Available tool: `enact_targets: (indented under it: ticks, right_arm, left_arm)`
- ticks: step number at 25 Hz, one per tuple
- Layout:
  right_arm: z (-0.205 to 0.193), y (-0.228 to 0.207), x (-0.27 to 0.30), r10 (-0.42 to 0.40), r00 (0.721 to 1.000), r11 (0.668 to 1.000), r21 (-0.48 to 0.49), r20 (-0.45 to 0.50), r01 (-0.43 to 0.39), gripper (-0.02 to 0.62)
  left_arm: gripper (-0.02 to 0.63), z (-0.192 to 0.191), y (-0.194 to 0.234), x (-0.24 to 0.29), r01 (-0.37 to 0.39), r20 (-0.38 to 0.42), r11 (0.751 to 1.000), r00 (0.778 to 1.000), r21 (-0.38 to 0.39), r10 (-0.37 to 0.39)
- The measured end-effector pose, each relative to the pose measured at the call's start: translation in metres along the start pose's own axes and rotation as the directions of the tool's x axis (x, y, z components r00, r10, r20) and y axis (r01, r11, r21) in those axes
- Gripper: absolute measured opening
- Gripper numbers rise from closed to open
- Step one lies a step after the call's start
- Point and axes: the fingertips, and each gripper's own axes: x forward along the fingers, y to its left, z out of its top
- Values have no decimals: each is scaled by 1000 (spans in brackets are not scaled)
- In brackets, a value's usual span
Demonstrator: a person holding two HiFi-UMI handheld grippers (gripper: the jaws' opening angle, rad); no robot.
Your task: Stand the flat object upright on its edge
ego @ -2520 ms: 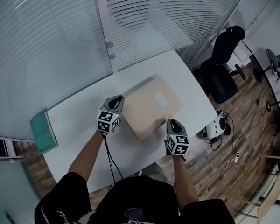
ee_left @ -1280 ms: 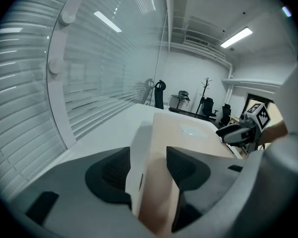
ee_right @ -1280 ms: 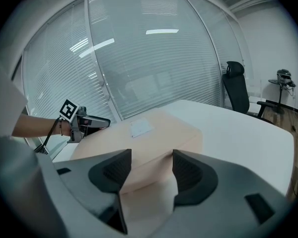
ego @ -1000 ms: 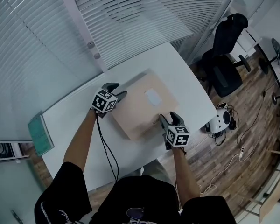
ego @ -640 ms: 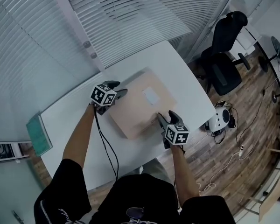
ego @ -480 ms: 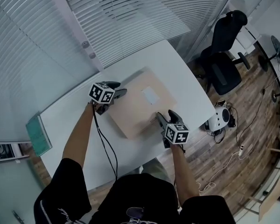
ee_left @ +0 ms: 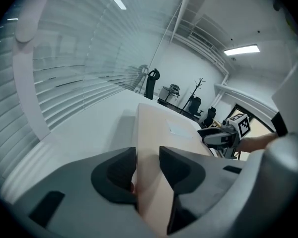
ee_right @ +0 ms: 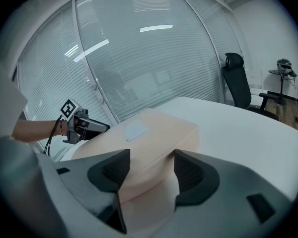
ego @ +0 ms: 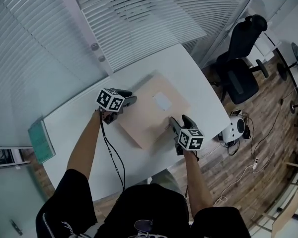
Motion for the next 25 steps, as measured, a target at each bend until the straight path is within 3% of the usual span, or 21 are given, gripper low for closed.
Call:
enact_targets:
  ticks: [19, 25]
  right_arm:
    - [25, 12, 38, 38, 999, 997, -66, -23, -40, 272]
    - [35, 14, 50, 48, 998, 996, -72, -30, -50, 270]
  left_arm:
    - [152, -46, -11, -41, -71, 84, 989, 993, -132, 83]
    - [166, -50, -10, -45, -62, 79, 990, 994, -129, 73]
